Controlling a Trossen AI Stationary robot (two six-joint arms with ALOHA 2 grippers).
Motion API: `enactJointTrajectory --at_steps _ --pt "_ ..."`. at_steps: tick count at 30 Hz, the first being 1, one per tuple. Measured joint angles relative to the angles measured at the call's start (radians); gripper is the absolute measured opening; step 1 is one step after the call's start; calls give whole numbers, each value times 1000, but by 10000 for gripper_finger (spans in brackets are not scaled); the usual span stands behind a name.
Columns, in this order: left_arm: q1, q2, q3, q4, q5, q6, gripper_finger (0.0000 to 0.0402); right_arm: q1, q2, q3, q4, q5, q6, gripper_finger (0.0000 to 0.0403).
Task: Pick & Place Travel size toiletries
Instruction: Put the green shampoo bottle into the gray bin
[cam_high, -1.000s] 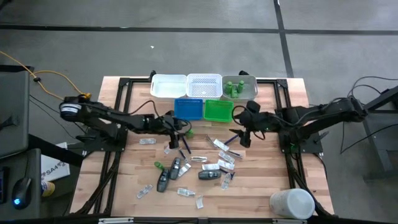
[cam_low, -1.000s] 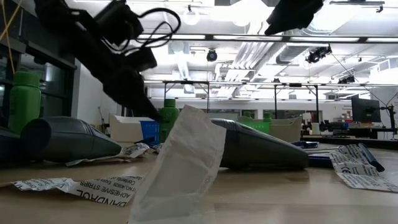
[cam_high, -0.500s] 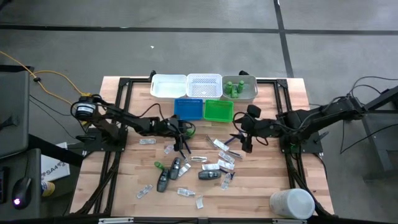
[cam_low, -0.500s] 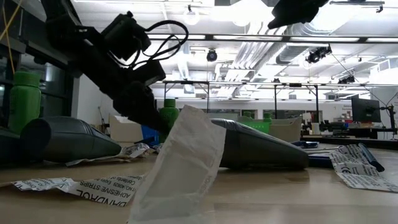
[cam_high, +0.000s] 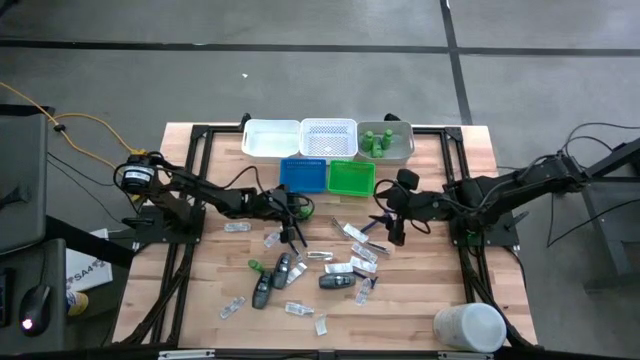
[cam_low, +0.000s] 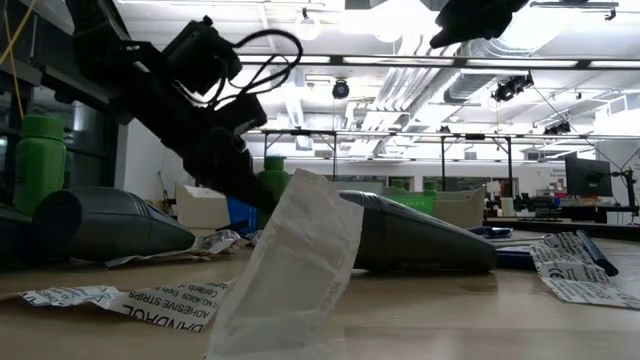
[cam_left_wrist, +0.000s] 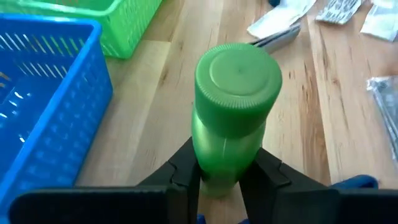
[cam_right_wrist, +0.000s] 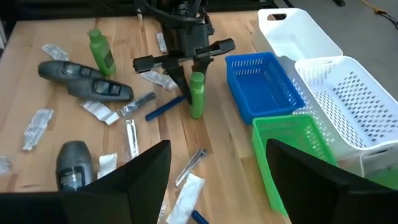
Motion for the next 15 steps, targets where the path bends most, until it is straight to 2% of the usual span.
enactJointTrajectory --at_steps 5,11,15 --pt "0 -36 53 -9 16 26 76 9 16 -121 188 -1 -21 256" --pt "0 -53 183 -179 18 61 83 11 36 -327 598 0 -132 256" --pt "-1 -51 257 -250 18 80 83 7 96 -413 911 1 -257 256"
